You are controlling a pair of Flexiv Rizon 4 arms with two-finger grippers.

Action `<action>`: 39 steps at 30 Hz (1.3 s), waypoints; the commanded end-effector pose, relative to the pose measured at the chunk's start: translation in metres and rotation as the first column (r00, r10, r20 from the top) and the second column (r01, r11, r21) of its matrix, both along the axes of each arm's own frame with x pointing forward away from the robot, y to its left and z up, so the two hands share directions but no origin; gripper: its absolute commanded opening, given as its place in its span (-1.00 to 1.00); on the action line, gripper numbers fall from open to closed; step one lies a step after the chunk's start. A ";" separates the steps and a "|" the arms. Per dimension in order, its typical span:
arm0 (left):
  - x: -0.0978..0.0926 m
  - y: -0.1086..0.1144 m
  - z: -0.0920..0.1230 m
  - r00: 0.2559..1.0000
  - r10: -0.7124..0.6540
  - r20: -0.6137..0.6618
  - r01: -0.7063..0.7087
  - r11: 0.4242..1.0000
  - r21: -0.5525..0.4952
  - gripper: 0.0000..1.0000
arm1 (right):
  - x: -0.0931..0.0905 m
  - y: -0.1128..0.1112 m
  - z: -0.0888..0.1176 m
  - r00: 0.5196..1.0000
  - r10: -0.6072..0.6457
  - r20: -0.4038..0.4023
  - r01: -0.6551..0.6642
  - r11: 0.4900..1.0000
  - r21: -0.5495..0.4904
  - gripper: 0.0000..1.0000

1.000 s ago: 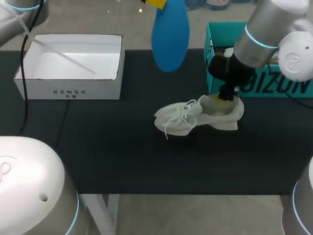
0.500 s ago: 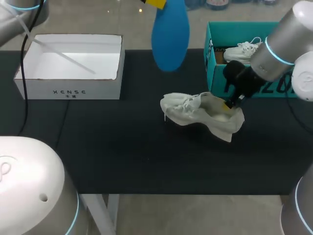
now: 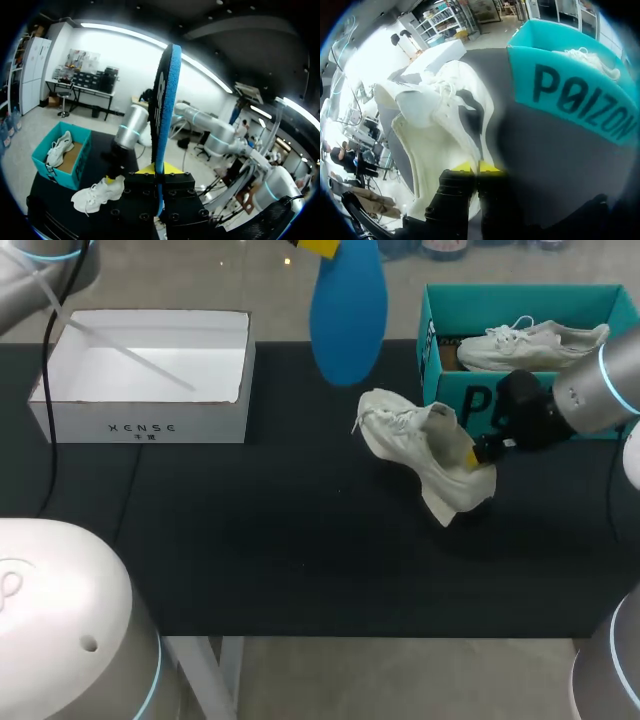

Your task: Take the shoe out of the shoebox, open the shoe tongue, remove and reinsert the insole, then place the shoe into the shoebox

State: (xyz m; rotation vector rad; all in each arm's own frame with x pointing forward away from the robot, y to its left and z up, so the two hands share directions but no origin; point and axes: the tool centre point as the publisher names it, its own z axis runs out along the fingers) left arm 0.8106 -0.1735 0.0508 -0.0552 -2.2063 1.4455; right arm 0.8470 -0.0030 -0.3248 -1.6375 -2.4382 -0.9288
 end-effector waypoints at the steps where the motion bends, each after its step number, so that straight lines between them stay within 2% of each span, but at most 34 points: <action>1: -0.001 0.001 0.000 1.000 0.003 0.001 -0.003 1.000 0.002 -1.00 | -0.004 -0.002 -0.003 0.994 -0.075 0.078 0.070 0.995 0.069 -1.00; 2: -0.001 0.001 0.000 1.000 0.003 0.001 -0.003 1.000 0.002 -1.00 | -0.004 -0.002 -0.003 0.994 -0.075 0.078 0.070 0.995 0.069 -1.00; 4: -0.001 0.001 0.000 1.000 0.003 0.001 -0.003 1.000 0.002 -1.00 | -0.012 0.003 -0.005 0.987 -0.151 0.060 0.149 0.988 0.039 -1.00; 6: -0.001 0.001 0.000 1.000 0.003 0.001 -0.003 1.000 0.002 -1.00 | -0.023 0.006 -0.005 0.985 -0.170 0.028 0.168 0.984 0.056 -1.00; 10: -0.001 0.001 0.000 1.000 0.003 0.001 -0.003 1.000 0.002 -1.00 | -0.043 0.012 -0.008 0.978 -0.208 0.008 0.208 0.978 0.023 -1.00; 16: -0.001 0.001 0.000 1.000 0.003 0.001 -0.003 1.000 0.002 -1.00 | -0.057 0.013 -0.009 0.951 -0.307 -0.024 0.307 0.951 0.034 -1.00; 23: -0.001 0.001 0.000 1.000 0.003 0.001 -0.003 1.000 0.002 -1.00 | -0.061 0.016 -0.028 0.937 -0.340 -0.078 0.342 0.939 0.019 -1.00; 30: -0.001 0.001 0.000 1.000 0.003 0.001 -0.003 1.000 0.002 -1.00 | -0.061 0.025 -0.047 0.938 -0.321 -0.130 0.326 0.945 0.021 -1.00; 39: -0.001 0.001 0.000 1.000 0.003 0.001 -0.003 1.000 0.002 -1.00 | -0.059 0.033 -0.065 0.926 -0.342 -0.160 0.348 0.937 0.012 -1.00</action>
